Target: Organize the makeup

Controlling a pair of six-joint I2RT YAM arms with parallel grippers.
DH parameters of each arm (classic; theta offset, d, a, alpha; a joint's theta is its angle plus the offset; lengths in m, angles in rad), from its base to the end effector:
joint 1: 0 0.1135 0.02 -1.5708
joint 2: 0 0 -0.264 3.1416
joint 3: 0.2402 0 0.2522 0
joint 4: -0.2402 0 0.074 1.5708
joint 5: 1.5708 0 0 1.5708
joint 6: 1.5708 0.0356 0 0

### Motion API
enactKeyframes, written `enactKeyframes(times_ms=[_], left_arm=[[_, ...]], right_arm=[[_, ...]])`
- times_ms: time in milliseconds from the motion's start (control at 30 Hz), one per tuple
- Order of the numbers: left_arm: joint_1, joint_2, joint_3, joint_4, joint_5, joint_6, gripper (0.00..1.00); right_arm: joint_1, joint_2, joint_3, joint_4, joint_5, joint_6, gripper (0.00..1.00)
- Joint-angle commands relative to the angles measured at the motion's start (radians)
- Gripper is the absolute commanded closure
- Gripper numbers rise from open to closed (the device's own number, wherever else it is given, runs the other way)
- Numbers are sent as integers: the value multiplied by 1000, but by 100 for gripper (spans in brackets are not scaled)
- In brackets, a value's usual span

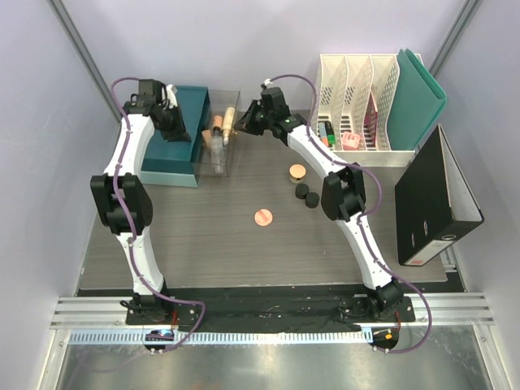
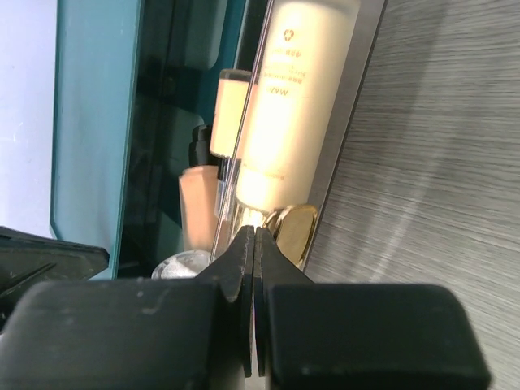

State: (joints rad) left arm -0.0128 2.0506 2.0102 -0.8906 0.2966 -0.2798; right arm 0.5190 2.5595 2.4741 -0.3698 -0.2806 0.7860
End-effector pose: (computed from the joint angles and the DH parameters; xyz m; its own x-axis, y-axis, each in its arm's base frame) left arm 0.4534 -0.0162 0.3111 -0.8225 -0.2536 -0.5091 -0.0421 0.9198 -0.3902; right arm 0.5047 0.2997 0.2500 -0.7598 0.3489 -0.5486 -0.2193 0.6567 0.7215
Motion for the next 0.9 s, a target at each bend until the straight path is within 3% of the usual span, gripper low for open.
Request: enactKeyframes(times_ms=[0,67,167,333,433,600,733,800,867], left_arm=[[-9,40,-24,-68,22,21,100],[-10,14,-33,-30,7,18,100],[-9,-55,-54,54,-124,-13,100],[7,-167,-143,223,-561,-70,100],[48,-152,-120,266,-681,-70,100],[59,-165,-156,351,-709,-93,100],[57,-178,-182,370,-671,-173,92],[48,-193,-237,427,-726,-170,92],[48,-231,-316,503,-831,-185,100]], right_arm=[[101,-4,16,154,-115,32,99],[99,-24,-6,166,-111,44,99],[93,-64,-50,173,-97,35,99],[66,-119,-130,178,-92,27,99],[59,-130,-150,177,-101,33,99],[59,-128,-144,178,-117,44,99],[59,-131,-139,178,-120,45,99],[58,-134,-148,199,-152,39,99],[59,-140,-161,207,-154,44,99]])
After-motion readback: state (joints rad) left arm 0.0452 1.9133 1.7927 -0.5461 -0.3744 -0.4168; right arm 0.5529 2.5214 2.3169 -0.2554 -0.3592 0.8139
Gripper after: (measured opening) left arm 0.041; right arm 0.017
